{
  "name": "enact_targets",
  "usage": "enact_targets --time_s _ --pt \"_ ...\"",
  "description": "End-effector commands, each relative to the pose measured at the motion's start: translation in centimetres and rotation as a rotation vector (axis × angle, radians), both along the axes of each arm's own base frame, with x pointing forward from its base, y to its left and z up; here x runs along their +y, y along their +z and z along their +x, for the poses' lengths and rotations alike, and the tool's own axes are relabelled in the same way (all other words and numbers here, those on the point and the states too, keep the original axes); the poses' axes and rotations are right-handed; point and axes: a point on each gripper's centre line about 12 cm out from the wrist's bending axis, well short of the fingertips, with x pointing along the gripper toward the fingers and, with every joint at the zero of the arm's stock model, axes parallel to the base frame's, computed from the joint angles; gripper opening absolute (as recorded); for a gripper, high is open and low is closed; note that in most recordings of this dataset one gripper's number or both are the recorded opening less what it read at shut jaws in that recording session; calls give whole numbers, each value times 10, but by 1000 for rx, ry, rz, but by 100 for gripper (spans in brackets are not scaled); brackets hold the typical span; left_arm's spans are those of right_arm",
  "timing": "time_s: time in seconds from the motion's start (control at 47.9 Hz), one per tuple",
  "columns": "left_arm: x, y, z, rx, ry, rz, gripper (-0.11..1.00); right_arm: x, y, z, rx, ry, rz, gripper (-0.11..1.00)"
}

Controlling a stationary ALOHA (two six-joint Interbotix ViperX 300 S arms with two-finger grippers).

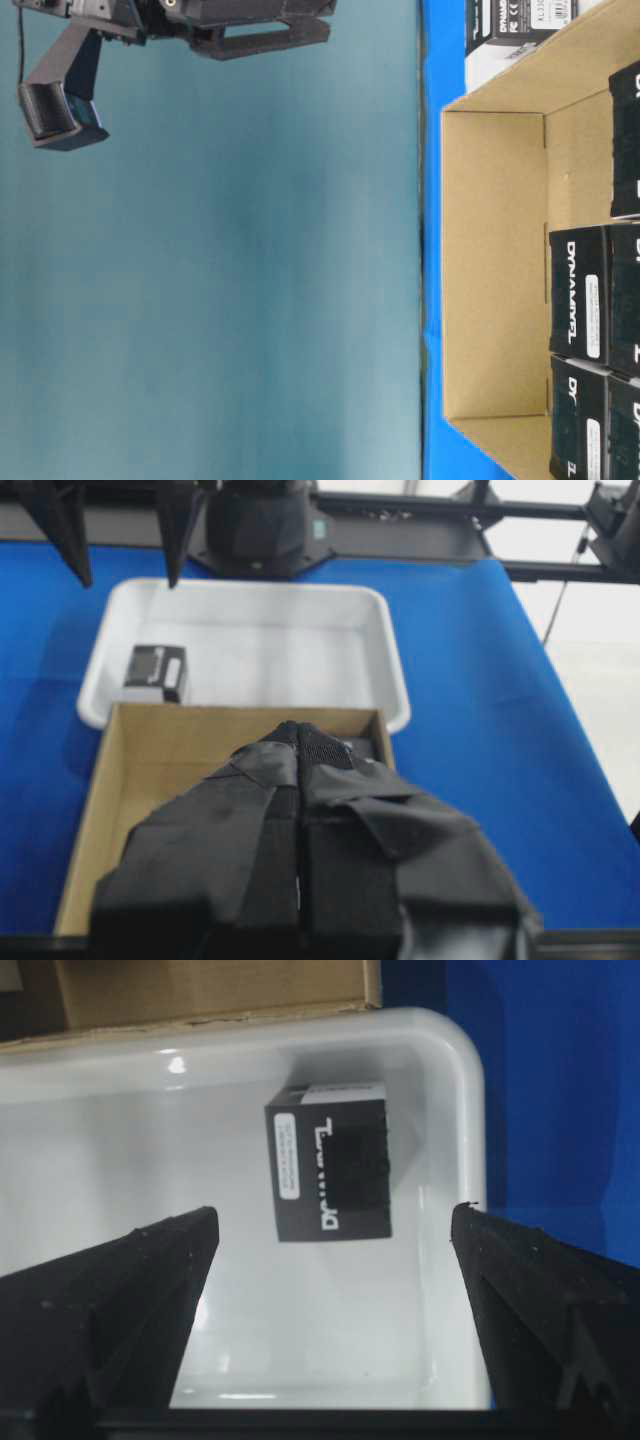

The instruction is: Pick the box from inside the cardboard box.

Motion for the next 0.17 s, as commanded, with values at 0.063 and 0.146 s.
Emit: enact_targets --time_s 0.063,0.146 --pt "0 13 0 -32 2 0 -7 1 5 2 -19 0 -2 93" --pt "0 13 0 -32 2 0 -7 1 7 2 -23 0 -3 93"
